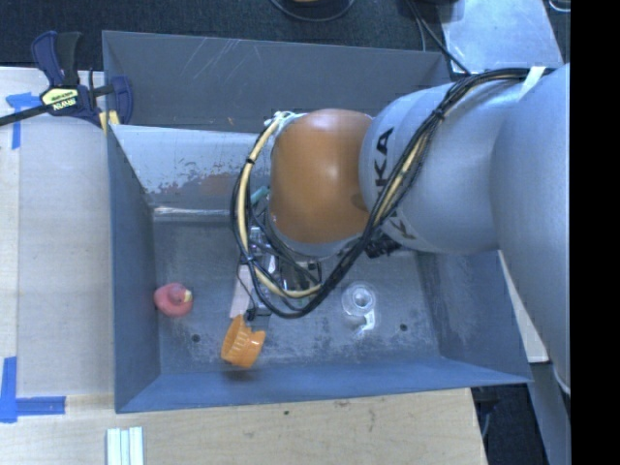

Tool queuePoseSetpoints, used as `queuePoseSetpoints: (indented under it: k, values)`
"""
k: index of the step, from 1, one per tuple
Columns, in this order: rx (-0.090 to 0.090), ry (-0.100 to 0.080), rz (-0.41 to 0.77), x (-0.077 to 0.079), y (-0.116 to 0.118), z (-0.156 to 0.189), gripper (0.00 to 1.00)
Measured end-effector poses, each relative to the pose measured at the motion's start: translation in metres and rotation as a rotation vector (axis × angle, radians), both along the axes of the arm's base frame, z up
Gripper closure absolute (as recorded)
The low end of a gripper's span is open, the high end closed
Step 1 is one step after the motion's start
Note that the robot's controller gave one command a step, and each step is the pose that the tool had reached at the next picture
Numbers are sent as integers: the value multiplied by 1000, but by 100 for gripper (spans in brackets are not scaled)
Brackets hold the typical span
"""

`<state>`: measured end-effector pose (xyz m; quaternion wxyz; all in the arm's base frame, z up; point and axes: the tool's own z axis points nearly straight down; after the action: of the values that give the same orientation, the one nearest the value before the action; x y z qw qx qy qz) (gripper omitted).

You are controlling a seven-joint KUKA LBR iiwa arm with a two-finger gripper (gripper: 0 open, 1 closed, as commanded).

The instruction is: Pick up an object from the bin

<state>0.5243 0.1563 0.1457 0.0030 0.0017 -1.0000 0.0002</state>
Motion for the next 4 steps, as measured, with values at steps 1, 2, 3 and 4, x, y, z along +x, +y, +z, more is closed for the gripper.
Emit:
queuePoseSetpoints:
  k: [1,2,3,4]
  values:
    - [1,-8,-4,2,-1,5,0]
    - [-3,-3,26,72,-52,-41,0]
    - [2,-9,59,65,-36,-55,0]
    - [-4,-5,49,71,-84,-76,0]
